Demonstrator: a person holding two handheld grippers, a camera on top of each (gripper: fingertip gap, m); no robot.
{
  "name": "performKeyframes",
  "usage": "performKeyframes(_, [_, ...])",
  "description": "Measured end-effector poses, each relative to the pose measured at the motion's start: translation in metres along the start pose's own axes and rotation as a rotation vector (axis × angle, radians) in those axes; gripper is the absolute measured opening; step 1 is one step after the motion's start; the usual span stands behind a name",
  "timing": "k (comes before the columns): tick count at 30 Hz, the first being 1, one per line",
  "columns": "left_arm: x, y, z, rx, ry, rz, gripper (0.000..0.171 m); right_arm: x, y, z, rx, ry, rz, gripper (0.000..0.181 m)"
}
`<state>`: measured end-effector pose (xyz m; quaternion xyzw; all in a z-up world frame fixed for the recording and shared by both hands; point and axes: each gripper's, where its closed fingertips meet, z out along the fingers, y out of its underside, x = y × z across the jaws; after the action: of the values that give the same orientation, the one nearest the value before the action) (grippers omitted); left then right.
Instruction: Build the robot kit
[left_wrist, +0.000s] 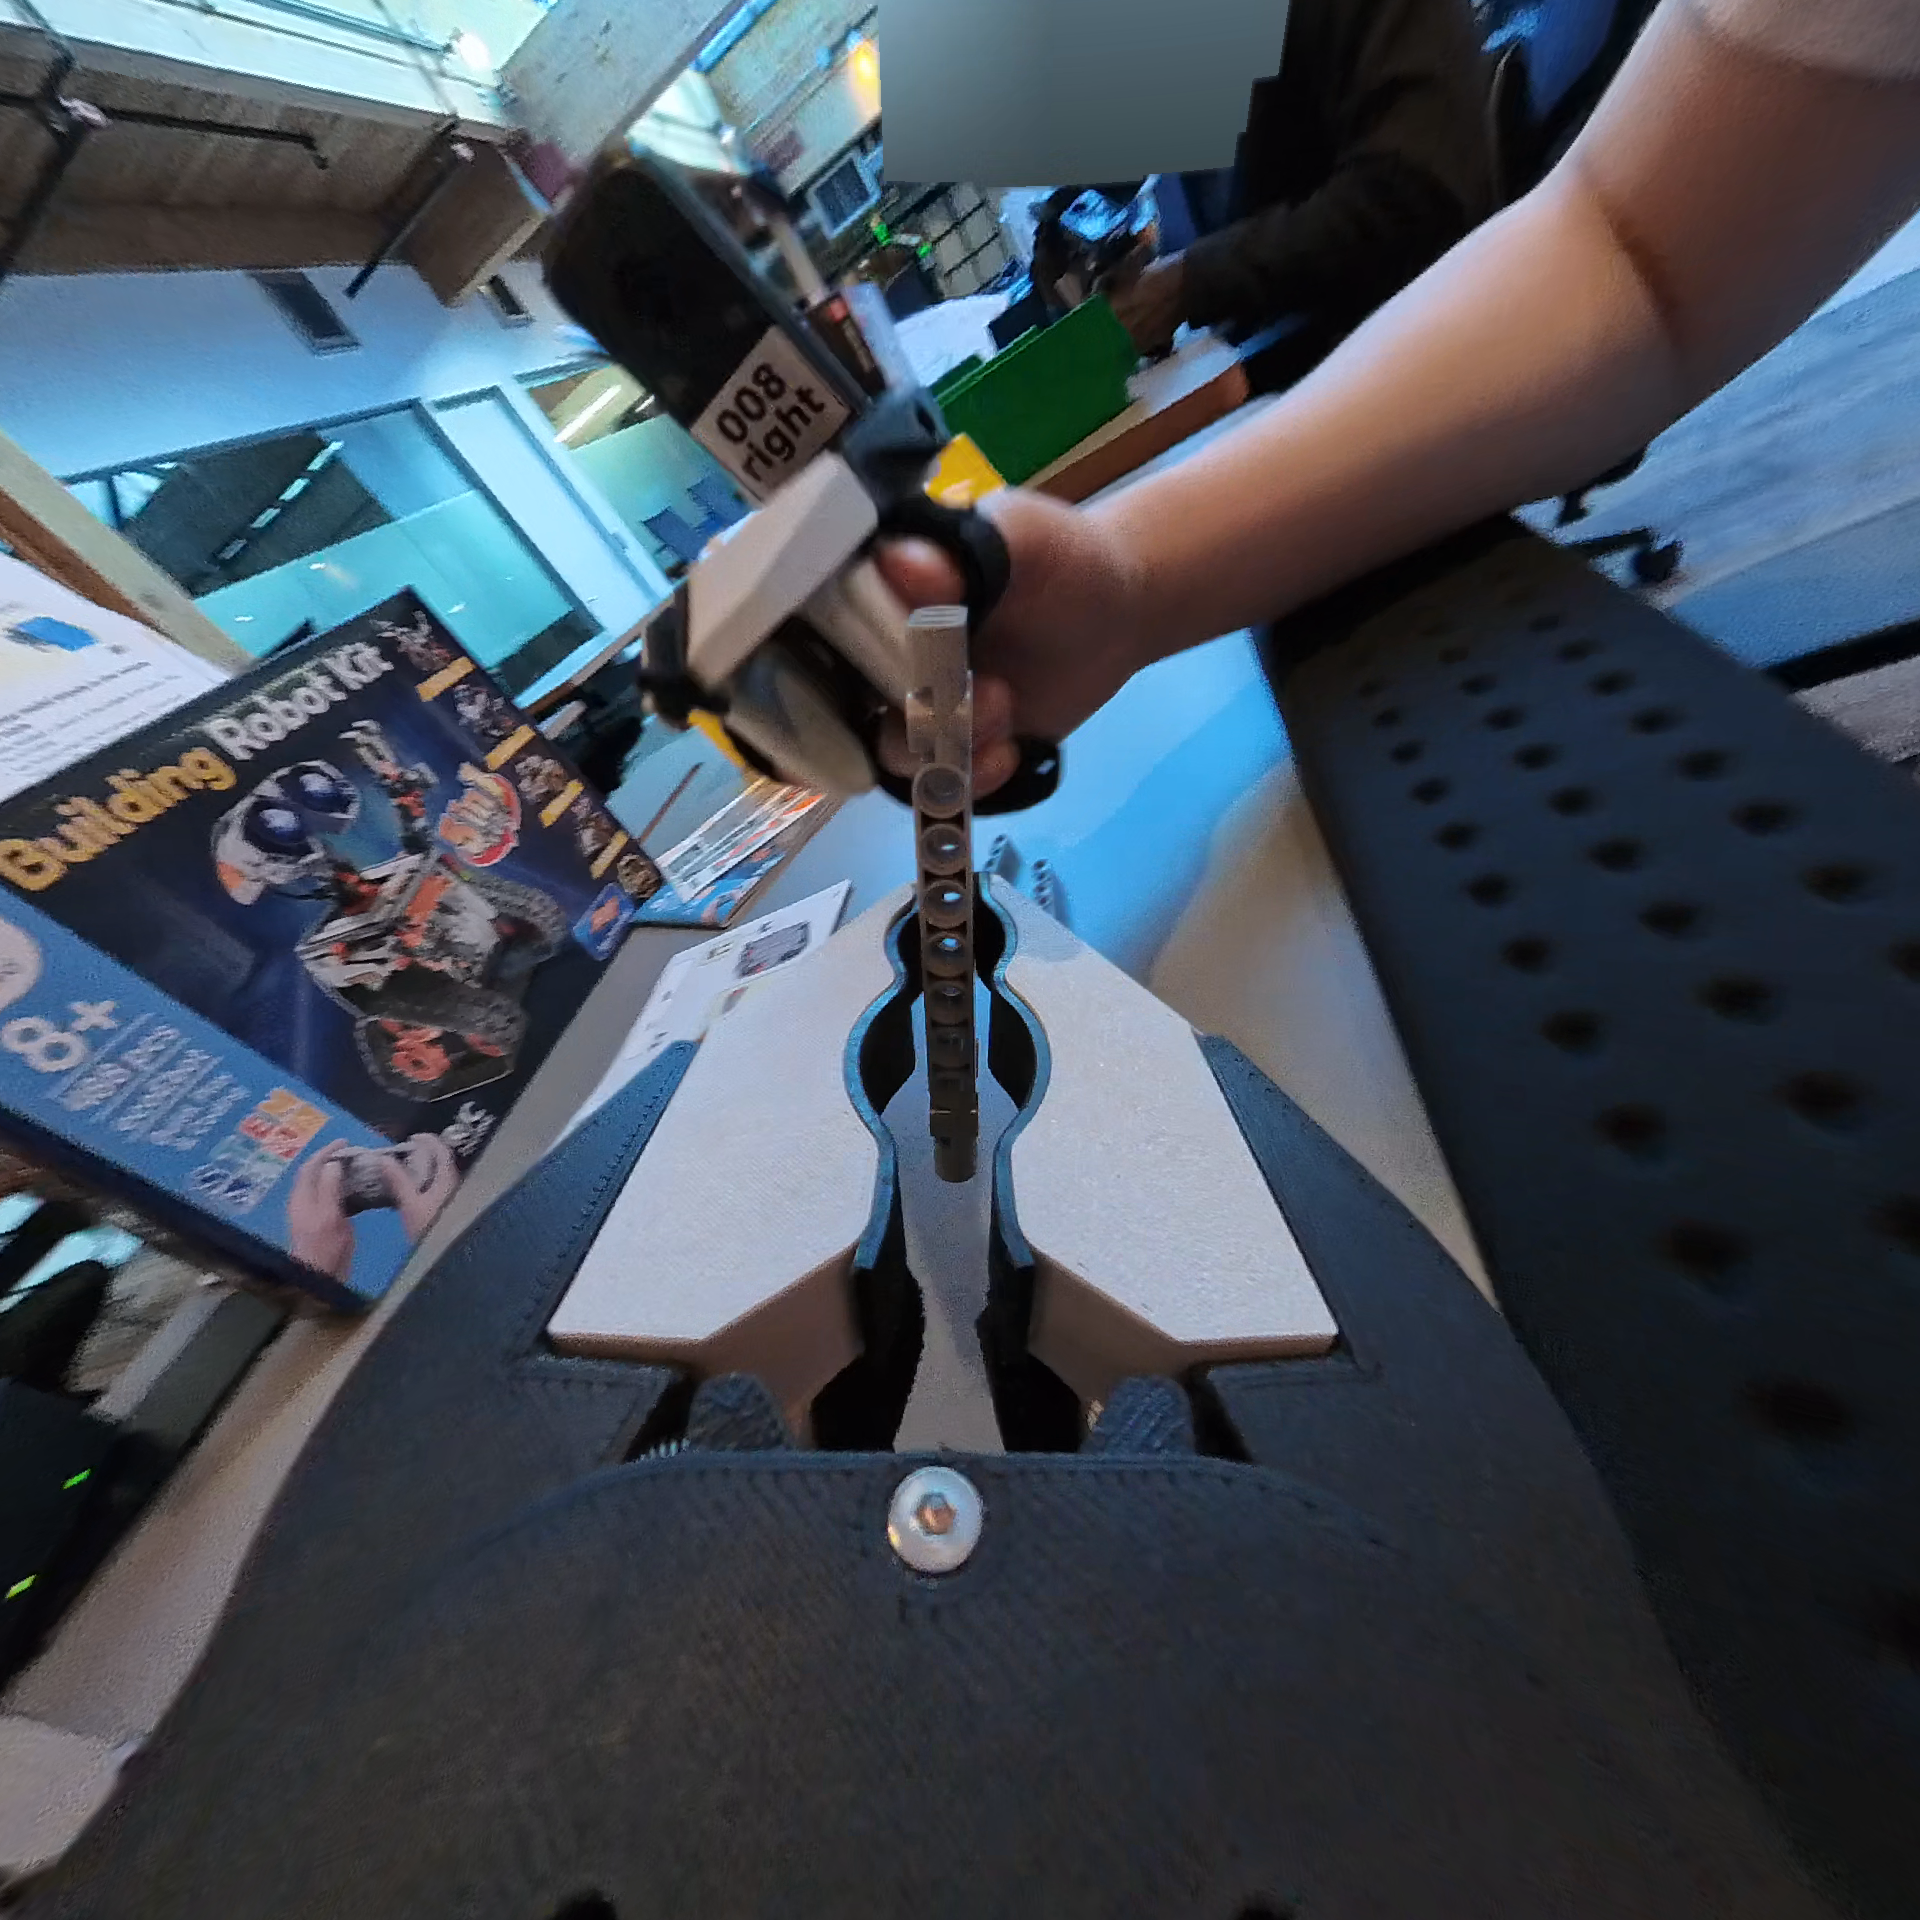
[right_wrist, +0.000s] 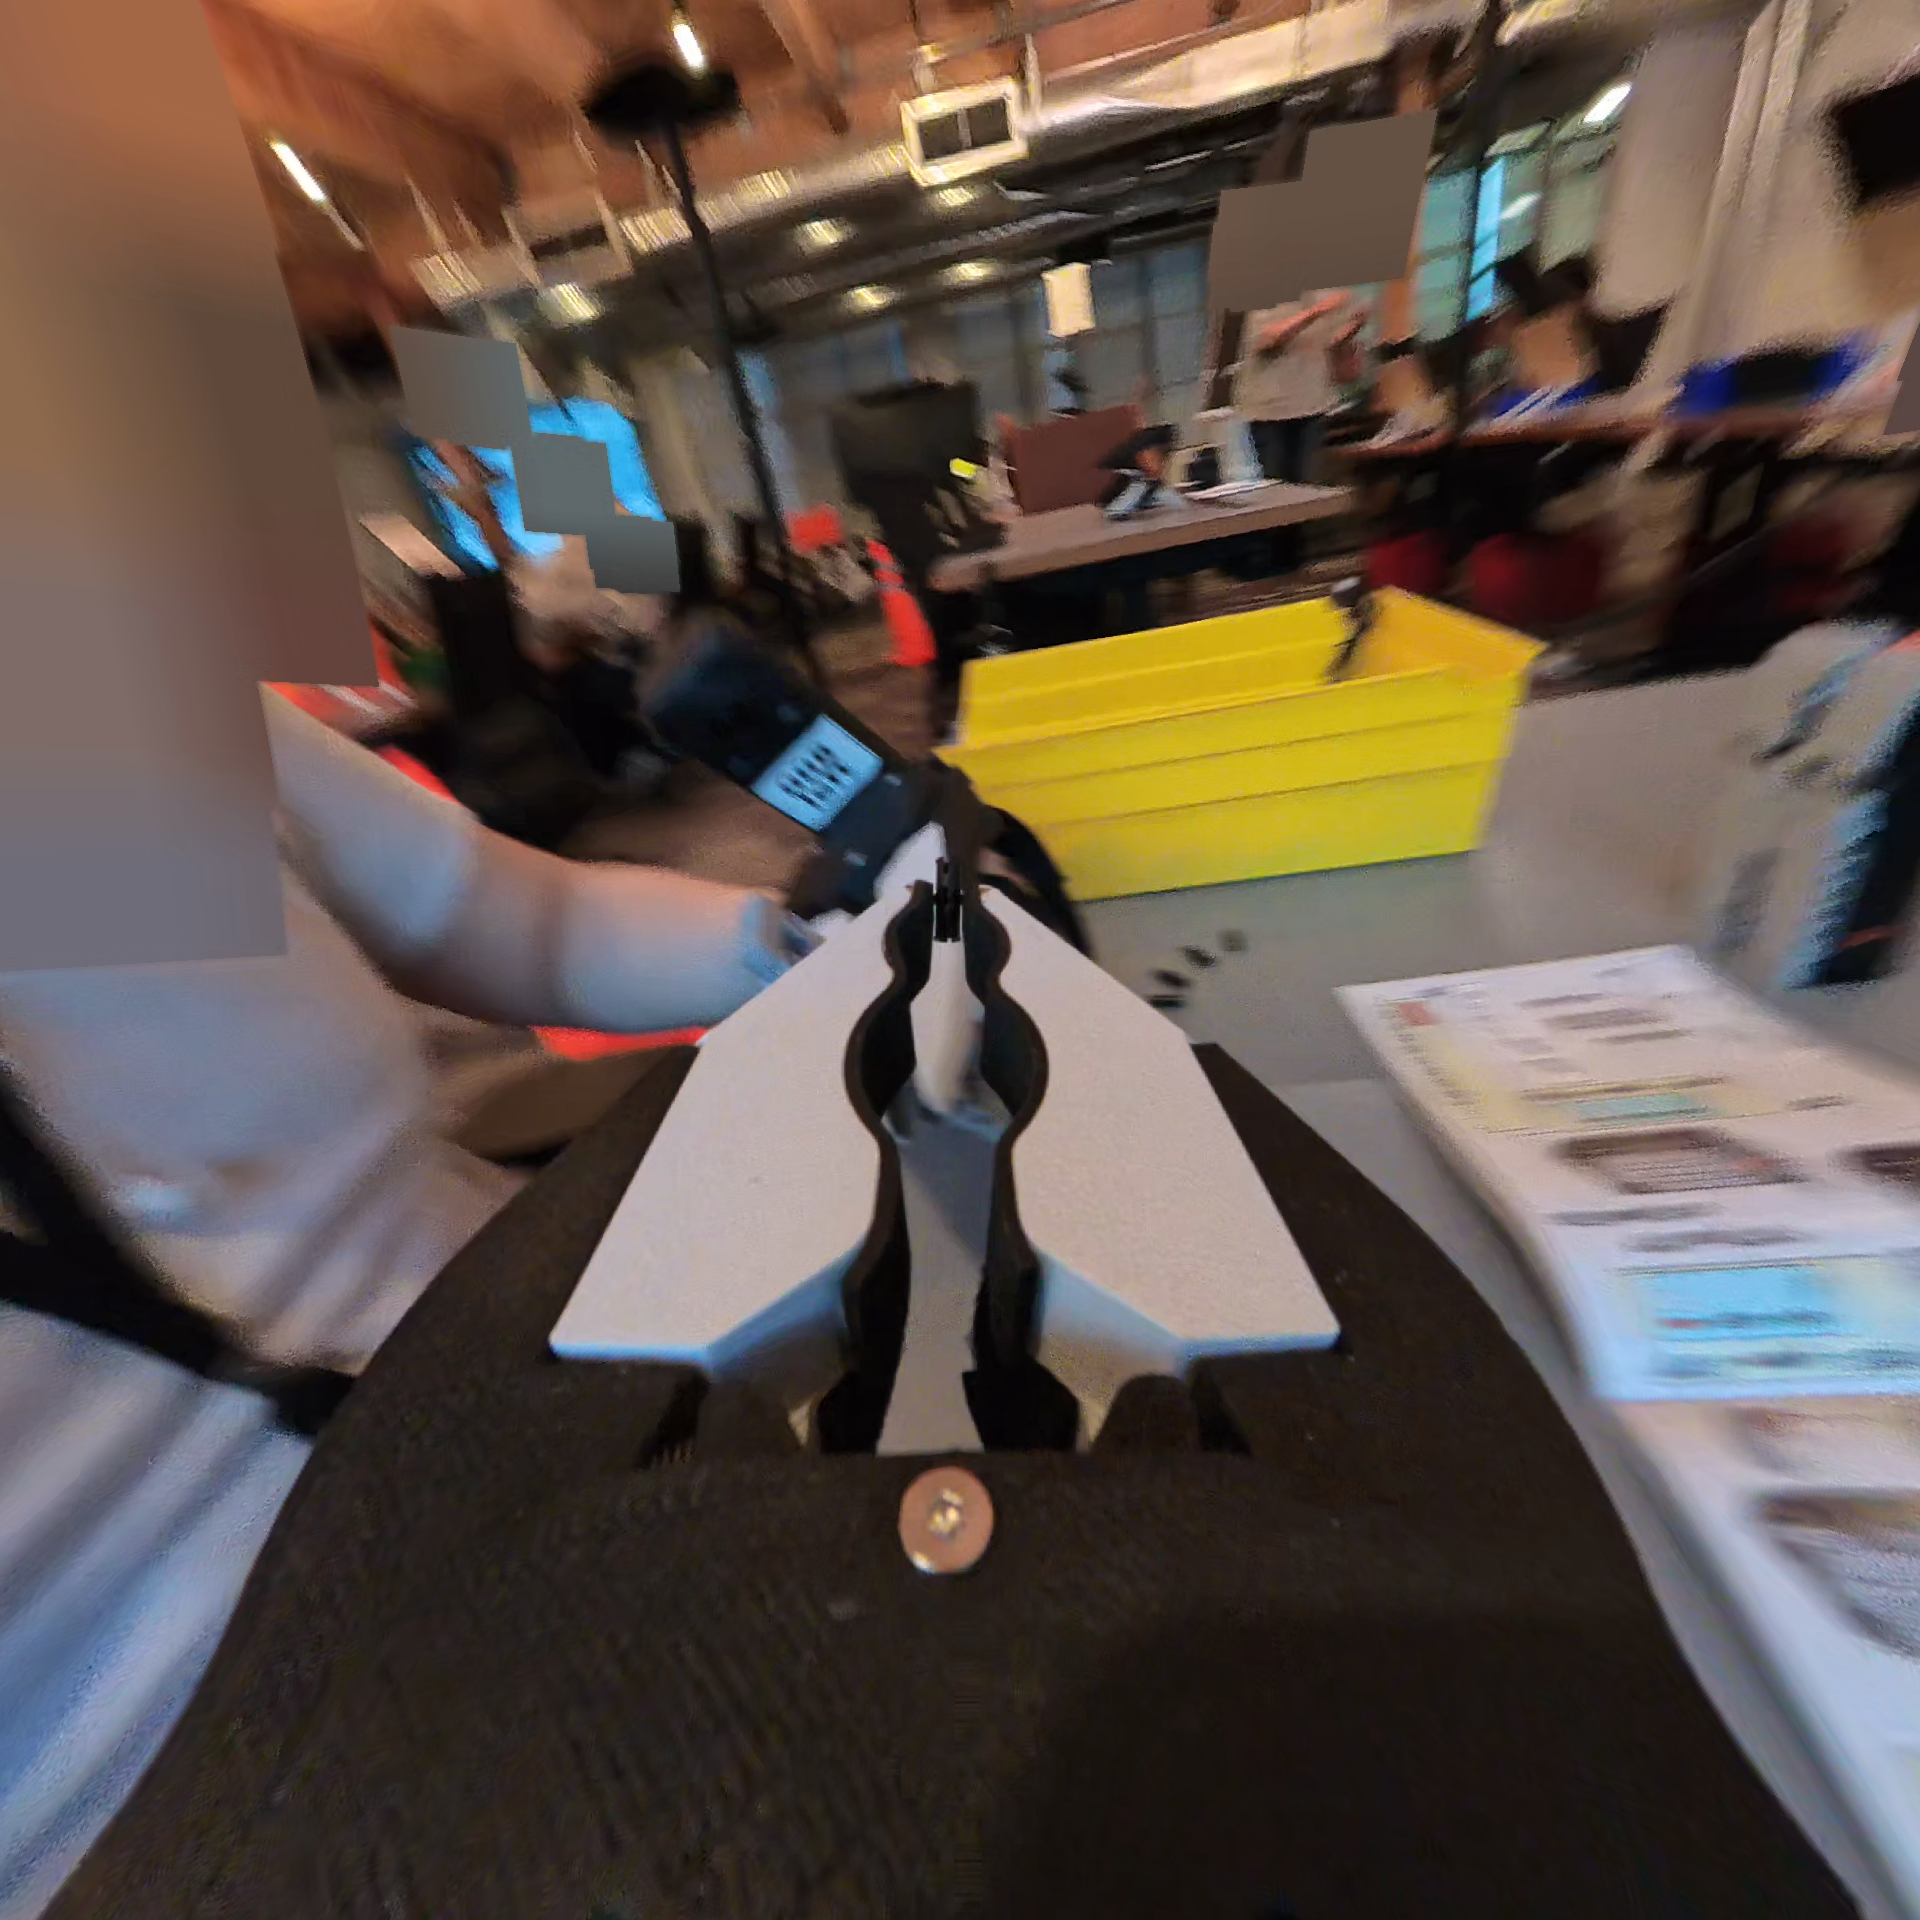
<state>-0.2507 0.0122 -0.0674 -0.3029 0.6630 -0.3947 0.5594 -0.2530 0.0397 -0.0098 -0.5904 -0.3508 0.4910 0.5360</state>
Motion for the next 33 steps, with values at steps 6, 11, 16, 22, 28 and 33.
performKeyframes(6, [0.01,0.01,0.0,-0.072,0.034,0.044,0.005,-0.005,0.008,-0.001,-0.116,0.011,-0.277,0.004])
performKeyframes(11, [0.008,0.016,-0.004,-0.121,0.023,0.086,0.004,-0.027,0.028,0.002,-0.533,0.008,-0.946,0.005])
performKeyframes(16, [-0.007,0.028,-0.009,-0.237,-0.101,0.304,0.005,-0.043,0.039,-0.015,-0.902,-0.112,-0.46,0.004])
performKeyframes(22, [-0.002,0.035,-0.004,-0.288,-0.079,0.353,0.005,-0.028,0.042,-0.015,-1.059,-0.155,-0.289,0.005])
performKeyframes(28, [-0.003,0.04,-0.011,-0.319,-0.101,0.392,0.005,0.001,0.059,-0.023,-1.202,-0.093,-0.425,0.005])
performKeyframes(33, [-0.011,0.031,-0.017,-0.296,-0.167,0.4,0.004,0.03,0.114,-0.044,-1.206,-0.017,-0.433,0.005])
